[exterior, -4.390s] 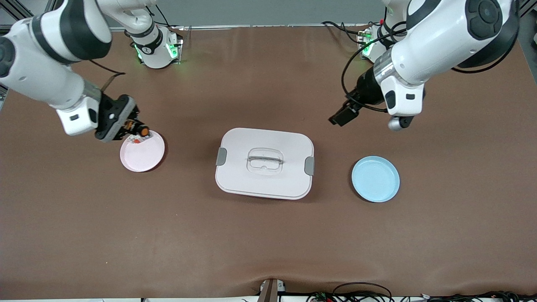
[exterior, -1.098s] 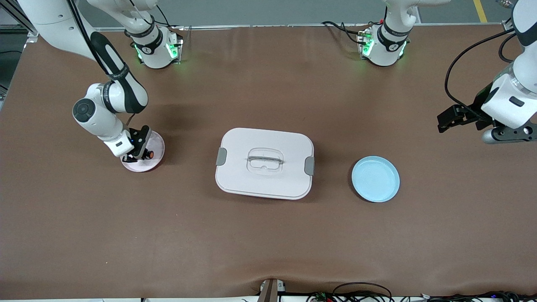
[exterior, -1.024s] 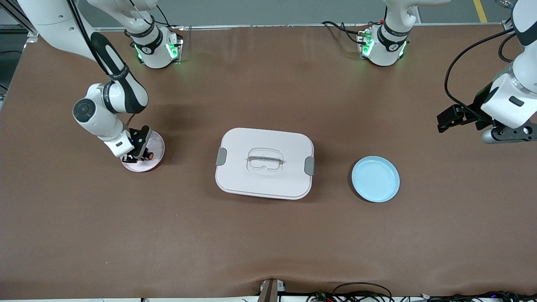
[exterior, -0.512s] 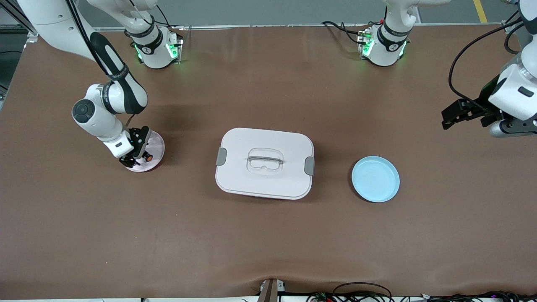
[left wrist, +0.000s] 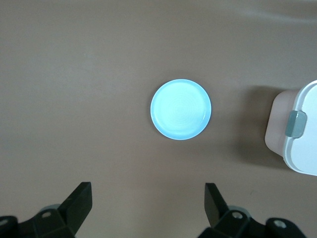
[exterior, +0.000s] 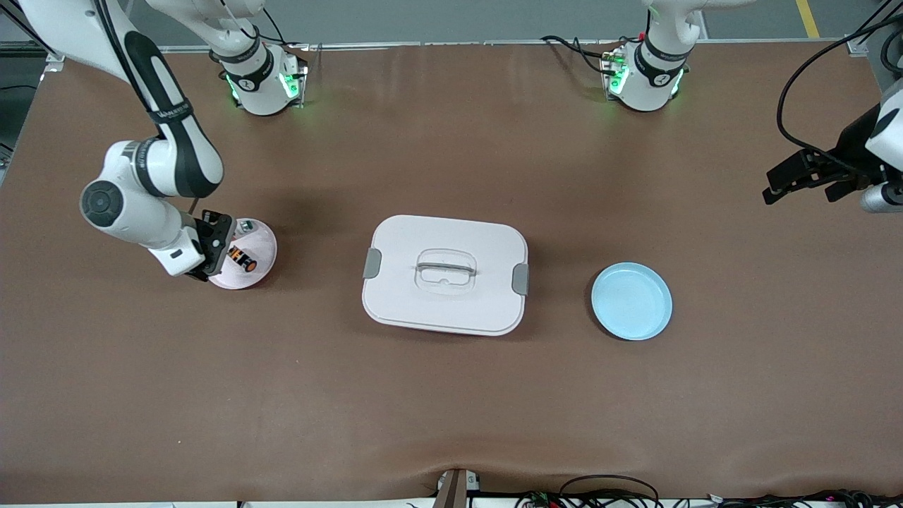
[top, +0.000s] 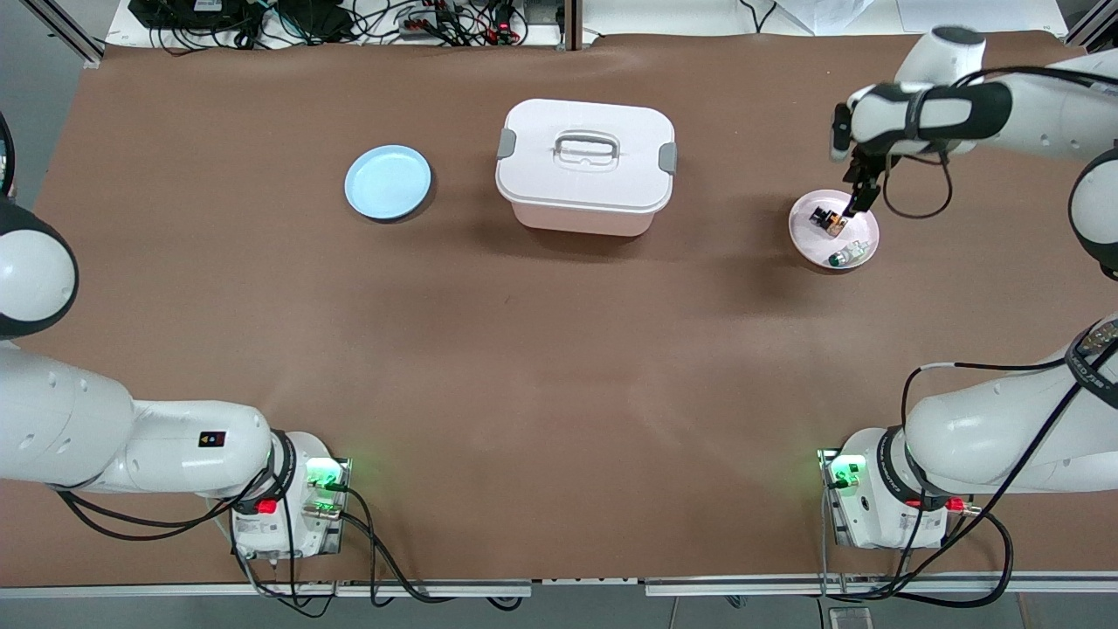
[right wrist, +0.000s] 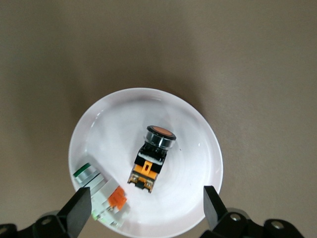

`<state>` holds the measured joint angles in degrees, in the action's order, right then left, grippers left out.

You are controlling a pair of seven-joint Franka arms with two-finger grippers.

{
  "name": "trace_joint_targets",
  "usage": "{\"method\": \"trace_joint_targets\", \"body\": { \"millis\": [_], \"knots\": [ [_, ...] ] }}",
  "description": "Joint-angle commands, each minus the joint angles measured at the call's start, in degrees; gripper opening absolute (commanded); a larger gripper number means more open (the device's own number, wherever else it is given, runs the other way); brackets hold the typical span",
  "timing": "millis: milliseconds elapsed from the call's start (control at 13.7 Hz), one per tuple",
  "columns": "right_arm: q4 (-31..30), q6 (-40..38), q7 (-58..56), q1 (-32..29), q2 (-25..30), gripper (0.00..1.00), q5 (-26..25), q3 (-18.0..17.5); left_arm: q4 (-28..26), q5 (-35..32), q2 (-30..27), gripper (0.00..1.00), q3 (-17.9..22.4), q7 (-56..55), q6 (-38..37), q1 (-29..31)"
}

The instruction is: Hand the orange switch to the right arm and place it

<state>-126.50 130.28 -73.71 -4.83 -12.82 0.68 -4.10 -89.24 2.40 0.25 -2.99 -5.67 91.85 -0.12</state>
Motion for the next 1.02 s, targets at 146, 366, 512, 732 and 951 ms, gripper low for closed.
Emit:
{"method": "trace_joint_targets", "body": {
  "millis": [146,366,512,732,951],
  "knots": [
    [6.08,-13.45,14.43,-0.88,3.58,1.00,-1.11,-0.74,-1.02,0.06,-0.60,1.00,0.18,0.31,0.79,-0.67],
    [11.35,-21.79,24.45,-0.97,4.38,1.00,-2.78,-0.73,-0.94,-0.03,-0.42,1.00,-0.43,-0.39,0.96,-1.20],
    [16.35,-28.82,32.36,-0.88,4.56,1.00,-2.79,-0.74,-0.68,-0.03,0.10,1.00,-1.57,-0.48,1.32,-1.20],
    [23.12,-37.53,43.17,-0.97,4.38,1.00,-2.79,-0.74,0.12,-0.12,0.37,1.00,-1.66,-0.48,1.23,-1.20],
    [29.45,-43.95,52.58,-0.97,4.21,1.00,-2.79,-0.74,0.12,-0.12,0.54,1.00,-1.66,-0.40,1.23,-1.20]
  ]
}}
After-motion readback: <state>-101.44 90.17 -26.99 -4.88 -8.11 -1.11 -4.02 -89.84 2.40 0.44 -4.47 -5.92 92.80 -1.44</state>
